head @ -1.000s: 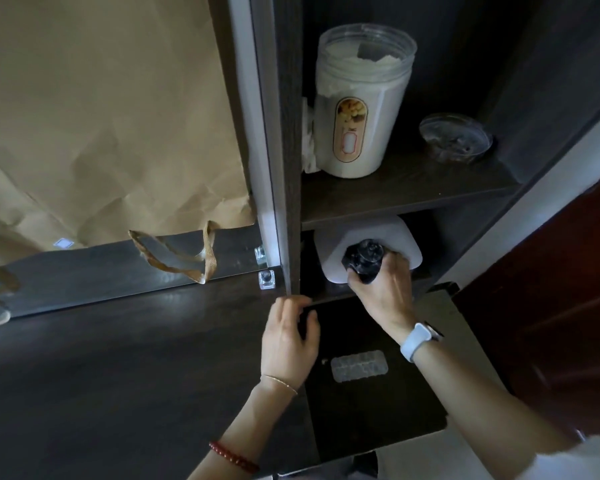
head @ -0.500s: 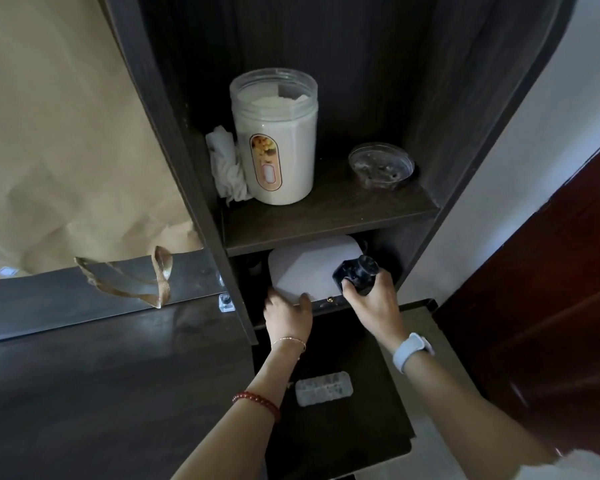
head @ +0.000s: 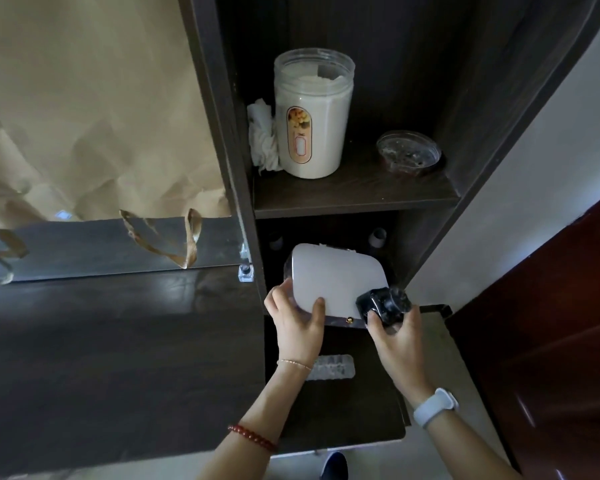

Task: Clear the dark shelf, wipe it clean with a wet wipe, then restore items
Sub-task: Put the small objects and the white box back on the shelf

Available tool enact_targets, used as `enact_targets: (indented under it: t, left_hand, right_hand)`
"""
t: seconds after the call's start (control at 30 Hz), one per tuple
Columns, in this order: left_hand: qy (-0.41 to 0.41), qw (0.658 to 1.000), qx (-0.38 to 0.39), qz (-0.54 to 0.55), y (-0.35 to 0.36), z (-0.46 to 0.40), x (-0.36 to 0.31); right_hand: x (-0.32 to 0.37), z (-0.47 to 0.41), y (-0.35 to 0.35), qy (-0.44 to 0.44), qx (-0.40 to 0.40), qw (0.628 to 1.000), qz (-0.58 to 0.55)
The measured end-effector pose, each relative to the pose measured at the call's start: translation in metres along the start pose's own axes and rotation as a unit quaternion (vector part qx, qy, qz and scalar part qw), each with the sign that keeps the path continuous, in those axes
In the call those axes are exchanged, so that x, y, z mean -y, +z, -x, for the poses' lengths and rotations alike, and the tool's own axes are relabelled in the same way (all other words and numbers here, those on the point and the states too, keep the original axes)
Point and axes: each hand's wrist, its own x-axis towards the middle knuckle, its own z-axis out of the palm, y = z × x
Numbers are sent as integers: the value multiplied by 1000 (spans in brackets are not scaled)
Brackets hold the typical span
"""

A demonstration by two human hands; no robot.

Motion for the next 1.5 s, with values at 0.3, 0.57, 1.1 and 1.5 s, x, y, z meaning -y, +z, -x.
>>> enact_targets:
  t: [0.3, 0.57, 1.1, 1.5]
  left_hand:
    - [27, 998, 19, 57, -117, 40, 38]
    - [-98, 989, -51, 102, -284, 37, 119]
    - [-208, 976, -57, -35, -384, -54, 206]
    - [-220, 964, -13, -152, -412, -67, 208]
  right_hand:
    - [23, 102, 68, 9, 47, 997, -55]
    - [66, 193, 211, 41, 107, 993, -16]
    - [102, 163, 356, 22, 179, 979, 90]
    - [124, 134, 375, -102, 158, 943, 274]
